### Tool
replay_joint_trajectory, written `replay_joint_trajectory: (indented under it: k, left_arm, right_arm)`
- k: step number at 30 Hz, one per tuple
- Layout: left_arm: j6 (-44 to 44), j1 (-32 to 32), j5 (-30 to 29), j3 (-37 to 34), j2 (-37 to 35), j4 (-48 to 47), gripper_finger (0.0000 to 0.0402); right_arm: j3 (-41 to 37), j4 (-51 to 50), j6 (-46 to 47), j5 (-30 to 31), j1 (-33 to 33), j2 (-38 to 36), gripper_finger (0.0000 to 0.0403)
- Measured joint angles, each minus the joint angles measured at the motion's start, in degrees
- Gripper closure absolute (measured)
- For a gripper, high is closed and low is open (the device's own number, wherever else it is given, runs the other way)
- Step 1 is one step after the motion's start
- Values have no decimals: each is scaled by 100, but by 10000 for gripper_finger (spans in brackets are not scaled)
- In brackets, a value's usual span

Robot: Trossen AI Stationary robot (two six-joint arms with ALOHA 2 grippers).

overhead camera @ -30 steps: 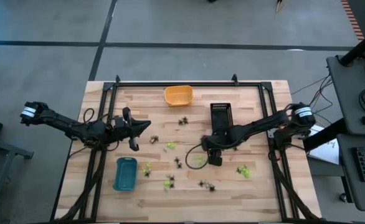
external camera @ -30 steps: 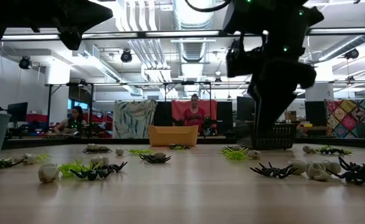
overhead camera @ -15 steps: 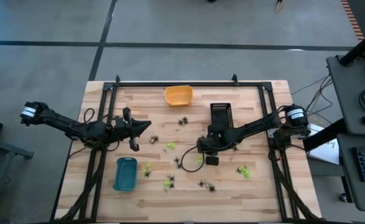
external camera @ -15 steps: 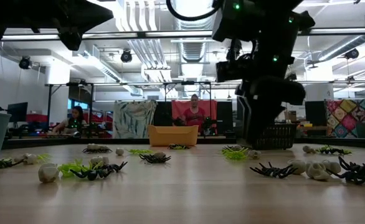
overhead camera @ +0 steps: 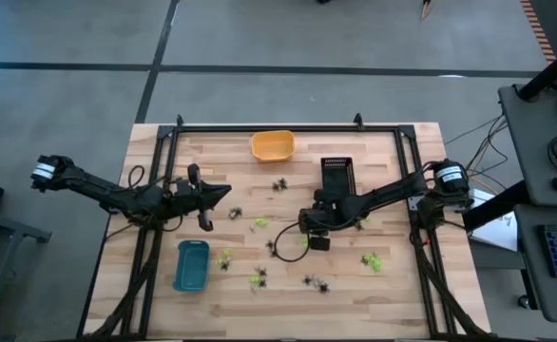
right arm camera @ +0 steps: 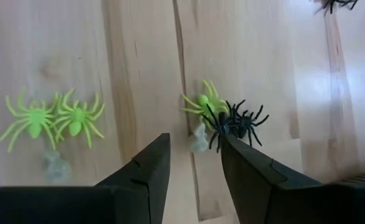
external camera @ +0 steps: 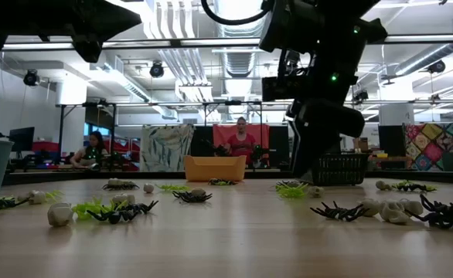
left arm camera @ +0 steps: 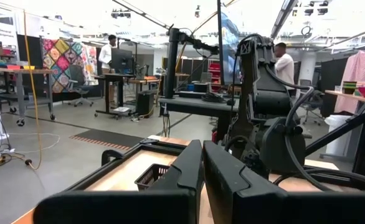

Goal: Sort Halloween decoration
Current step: Put the white skull toy into the black bin

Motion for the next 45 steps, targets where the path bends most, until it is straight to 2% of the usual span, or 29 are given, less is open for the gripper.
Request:
replay_joint_trajectory:
  k: [22,36,40,45]
  left_arm:
    - [-2,0,0,0,0,-2,402]
    - [-2,0,-2,0,0,-2,402]
    - [-2,0,-2,0,0,-2,402]
    - [-2,0,-2,0,0,-2,402]
  right_arm:
    - [-289,320,52,144,0,1,268]
    - [-578,863,35,149,0,2,269]
    - [-603,951,28,149,0,2,280]
    - [-674,1054,27,149,0,2,312]
